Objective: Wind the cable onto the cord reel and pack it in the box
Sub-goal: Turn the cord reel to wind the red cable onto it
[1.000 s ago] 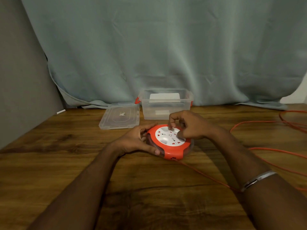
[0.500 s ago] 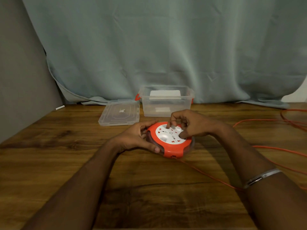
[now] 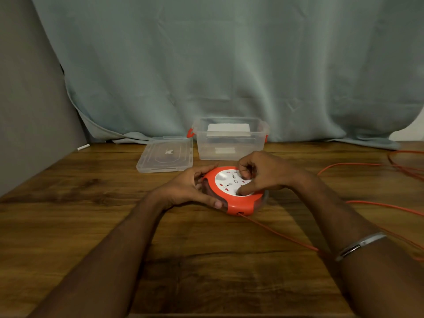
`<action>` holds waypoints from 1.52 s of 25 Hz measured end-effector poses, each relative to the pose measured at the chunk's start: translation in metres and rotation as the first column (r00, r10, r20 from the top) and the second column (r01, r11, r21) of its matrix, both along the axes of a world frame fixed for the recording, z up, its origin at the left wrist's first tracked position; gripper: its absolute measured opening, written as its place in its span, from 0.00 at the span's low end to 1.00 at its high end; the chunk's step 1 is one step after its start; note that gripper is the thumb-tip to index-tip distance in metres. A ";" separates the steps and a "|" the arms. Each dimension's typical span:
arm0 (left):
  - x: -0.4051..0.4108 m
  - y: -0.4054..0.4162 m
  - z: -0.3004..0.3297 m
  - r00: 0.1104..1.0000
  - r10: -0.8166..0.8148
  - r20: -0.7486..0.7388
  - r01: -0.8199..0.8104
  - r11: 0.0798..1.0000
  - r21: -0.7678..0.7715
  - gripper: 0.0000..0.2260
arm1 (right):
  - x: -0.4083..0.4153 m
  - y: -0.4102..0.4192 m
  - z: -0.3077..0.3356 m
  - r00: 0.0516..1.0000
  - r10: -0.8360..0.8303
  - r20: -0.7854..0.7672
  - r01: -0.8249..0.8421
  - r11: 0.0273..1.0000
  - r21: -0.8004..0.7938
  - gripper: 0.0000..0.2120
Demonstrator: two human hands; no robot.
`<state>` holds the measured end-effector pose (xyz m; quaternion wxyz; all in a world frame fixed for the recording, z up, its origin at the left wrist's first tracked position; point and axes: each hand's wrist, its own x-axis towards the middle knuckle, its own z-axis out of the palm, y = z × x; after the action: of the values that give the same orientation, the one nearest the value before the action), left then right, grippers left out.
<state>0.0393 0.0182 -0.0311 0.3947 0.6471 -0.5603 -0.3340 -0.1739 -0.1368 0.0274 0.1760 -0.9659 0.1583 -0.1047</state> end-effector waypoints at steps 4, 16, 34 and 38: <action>-0.001 0.001 0.002 1.000 0.000 -0.008 0.000 1.000 0.001 0.57 | 0.006 0.007 -0.003 0.998 -0.054 0.013 0.055 0.996 -0.074 0.22; -0.008 0.004 0.007 1.000 0.005 0.005 -0.005 1.000 0.012 0.53 | -0.002 0.005 0.008 0.999 0.033 0.020 -0.034 0.998 0.050 0.28; -0.004 0.003 0.006 1.000 0.014 0.019 -0.015 1.000 0.022 0.55 | 0.004 0.003 -0.001 0.999 -0.043 0.003 0.043 0.999 -0.019 0.20; -0.005 0.003 0.006 1.000 0.011 0.004 -0.011 1.000 0.024 0.54 | 0.007 0.008 -0.002 0.996 -0.085 0.018 0.087 0.990 -0.109 0.22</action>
<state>0.0347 0.0207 -0.0249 0.3875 0.6554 -0.5535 -0.3375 -0.1667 -0.1285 0.0254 0.1192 -0.9657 0.1926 -0.1273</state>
